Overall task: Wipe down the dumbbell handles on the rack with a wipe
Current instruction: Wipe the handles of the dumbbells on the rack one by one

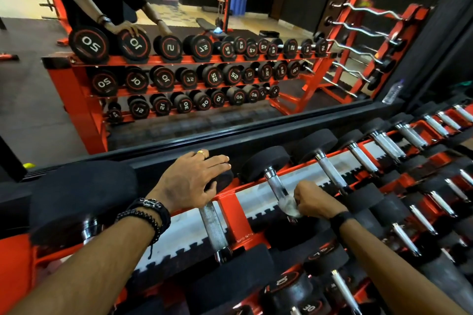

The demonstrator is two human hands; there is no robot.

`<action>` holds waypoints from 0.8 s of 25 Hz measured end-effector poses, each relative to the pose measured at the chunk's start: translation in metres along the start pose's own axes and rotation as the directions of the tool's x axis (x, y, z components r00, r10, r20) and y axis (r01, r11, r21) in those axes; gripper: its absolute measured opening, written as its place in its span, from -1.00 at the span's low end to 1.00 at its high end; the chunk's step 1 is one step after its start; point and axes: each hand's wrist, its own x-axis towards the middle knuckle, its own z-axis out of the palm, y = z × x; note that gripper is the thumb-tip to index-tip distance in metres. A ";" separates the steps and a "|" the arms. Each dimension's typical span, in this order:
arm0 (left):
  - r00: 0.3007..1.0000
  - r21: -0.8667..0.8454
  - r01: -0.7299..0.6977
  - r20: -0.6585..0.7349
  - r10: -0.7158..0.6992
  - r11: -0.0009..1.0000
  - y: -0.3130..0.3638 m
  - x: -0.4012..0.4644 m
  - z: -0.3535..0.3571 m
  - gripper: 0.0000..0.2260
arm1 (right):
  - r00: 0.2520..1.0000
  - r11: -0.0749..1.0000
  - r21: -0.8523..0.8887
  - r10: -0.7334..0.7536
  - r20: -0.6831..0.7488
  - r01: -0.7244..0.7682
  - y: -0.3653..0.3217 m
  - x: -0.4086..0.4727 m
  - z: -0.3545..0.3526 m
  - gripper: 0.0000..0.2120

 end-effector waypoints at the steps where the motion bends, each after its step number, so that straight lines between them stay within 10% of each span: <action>1: 1.000 -0.001 0.002 0.004 -0.002 1.000 0.000 0.000 0.000 -0.55 | 1.000 1.000 0.012 0.012 -0.027 -0.012 -0.006 -0.004 0.001 -0.83; 10: 1.000 -0.017 0.003 0.006 -0.003 1.000 0.000 0.000 0.002 -0.55 | 0.979 0.876 0.449 0.110 0.173 -0.177 -0.036 -0.006 0.004 -0.03; 17: 1.000 -0.011 -0.006 0.010 0.006 1.000 0.000 0.000 0.002 -0.55 | 0.937 0.860 0.483 -0.014 0.348 -0.167 -0.018 -0.002 -0.004 -0.06; 20: 1.000 0.021 -0.017 -0.005 0.017 1.000 0.000 0.000 0.003 -0.54 | 0.953 0.922 0.370 -0.004 0.302 -0.113 -0.016 0.000 -0.007 -0.66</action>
